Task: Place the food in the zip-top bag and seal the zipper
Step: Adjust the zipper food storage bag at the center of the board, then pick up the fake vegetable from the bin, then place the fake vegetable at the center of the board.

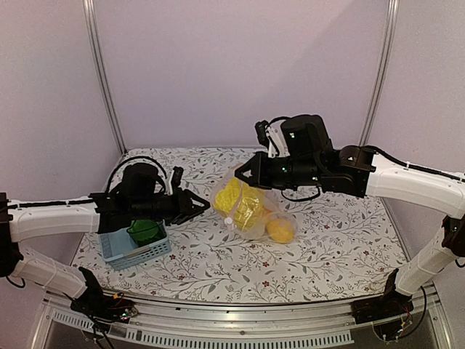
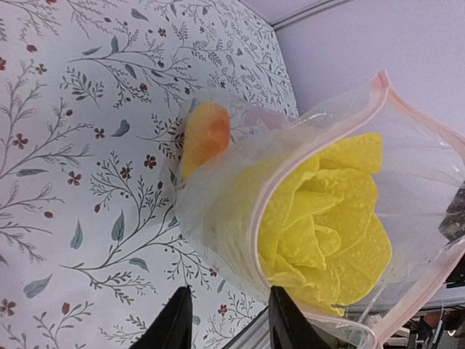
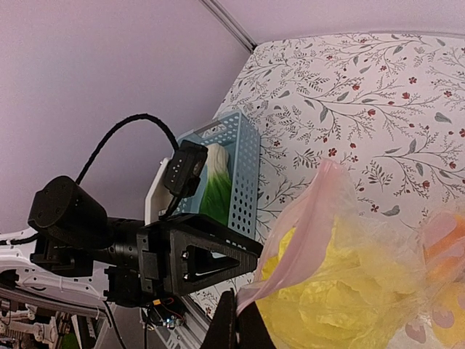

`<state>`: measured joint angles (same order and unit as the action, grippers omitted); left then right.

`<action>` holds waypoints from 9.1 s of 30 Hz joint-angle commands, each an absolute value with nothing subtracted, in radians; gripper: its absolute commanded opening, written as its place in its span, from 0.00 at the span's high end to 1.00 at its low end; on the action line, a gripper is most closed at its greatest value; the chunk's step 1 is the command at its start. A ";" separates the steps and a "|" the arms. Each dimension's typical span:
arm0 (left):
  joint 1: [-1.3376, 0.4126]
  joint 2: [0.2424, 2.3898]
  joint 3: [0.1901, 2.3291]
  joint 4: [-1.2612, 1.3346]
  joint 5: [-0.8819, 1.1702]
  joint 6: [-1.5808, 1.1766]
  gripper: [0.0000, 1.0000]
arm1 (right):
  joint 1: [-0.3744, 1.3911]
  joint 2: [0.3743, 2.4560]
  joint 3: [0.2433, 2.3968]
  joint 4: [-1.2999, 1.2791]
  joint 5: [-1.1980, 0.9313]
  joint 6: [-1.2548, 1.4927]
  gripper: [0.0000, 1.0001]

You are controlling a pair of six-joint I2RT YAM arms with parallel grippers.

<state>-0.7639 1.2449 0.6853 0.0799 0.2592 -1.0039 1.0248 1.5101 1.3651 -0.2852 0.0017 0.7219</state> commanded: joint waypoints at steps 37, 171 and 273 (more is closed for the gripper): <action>-0.746 1.307 0.729 0.118 0.274 -0.982 1.00 | 1.020 1.484 1.347 -0.256 -0.022 0.718 1.00; -0.018 1.438 0.598 -0.166 0.079 -0.740 0.64 | 0.993 1.477 1.471 -0.397 0.114 0.596 1.00; -0.586 1.259 0.870 -0.358 0.925 -0.939 0.68 | 1.283 1.663 1.581 -0.488 0.221 0.242 1.00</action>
<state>-0.5972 1.2415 0.8783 -0.3431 0.9142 -0.9554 1.2655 1.6432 1.5639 -0.5049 0.1947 0.2638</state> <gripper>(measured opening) 0.316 0.006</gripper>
